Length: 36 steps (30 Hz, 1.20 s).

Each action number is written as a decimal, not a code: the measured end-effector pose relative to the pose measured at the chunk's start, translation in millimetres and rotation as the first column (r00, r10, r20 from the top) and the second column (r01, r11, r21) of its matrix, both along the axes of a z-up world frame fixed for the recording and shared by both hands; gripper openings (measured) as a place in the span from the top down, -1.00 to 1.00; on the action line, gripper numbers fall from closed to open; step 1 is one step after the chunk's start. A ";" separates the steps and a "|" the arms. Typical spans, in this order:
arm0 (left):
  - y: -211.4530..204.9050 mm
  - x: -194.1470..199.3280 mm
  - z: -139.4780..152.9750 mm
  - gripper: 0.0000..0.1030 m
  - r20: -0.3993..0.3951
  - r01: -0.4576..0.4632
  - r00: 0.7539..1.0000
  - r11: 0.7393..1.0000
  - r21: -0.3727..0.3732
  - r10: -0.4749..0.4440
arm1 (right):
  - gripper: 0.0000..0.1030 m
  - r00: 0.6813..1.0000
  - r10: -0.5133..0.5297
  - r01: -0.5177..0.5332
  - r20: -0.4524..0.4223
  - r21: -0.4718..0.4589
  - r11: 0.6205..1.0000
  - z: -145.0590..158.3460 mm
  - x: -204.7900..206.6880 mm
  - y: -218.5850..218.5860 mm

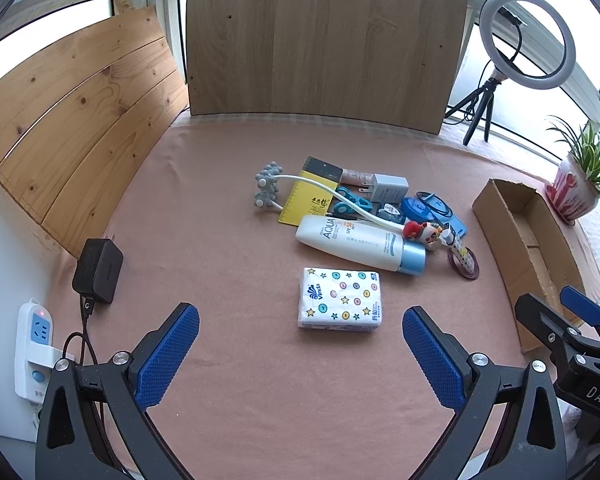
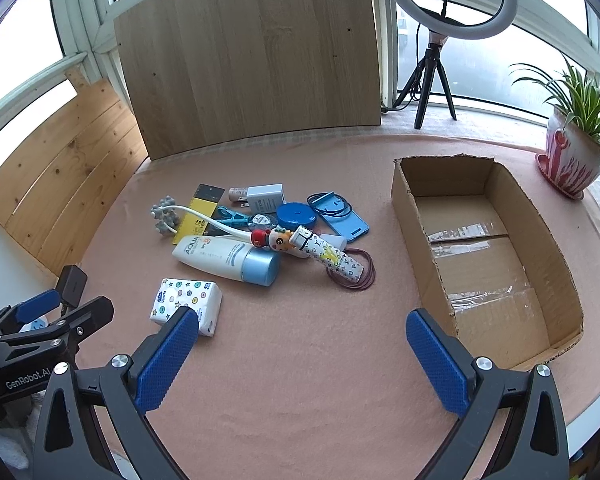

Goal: Organize objects

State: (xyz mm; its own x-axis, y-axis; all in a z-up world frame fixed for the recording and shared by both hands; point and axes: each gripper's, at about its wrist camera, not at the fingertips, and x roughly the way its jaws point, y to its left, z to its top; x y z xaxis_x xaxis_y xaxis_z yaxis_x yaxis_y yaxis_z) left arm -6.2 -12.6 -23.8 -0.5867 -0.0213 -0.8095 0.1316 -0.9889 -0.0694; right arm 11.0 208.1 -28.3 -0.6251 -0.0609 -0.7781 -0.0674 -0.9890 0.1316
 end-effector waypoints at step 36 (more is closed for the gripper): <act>2.1 -4.1 -5.8 -1.00 0.021 -0.001 1.000 1.000 0.019 0.000 | -0.99 0.999 0.015 -0.014 0.035 -0.025 1.000 -8.6 -3.6 -0.7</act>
State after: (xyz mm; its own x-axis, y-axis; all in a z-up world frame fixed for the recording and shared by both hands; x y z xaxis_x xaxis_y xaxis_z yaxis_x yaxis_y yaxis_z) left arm -10.3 -10.4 -29.5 -0.5696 -0.0061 -0.8219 0.1336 -0.9874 -0.0852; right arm 7.4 207.4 -36.9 -0.5961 -0.0896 -0.7979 -0.0580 -0.9864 0.1541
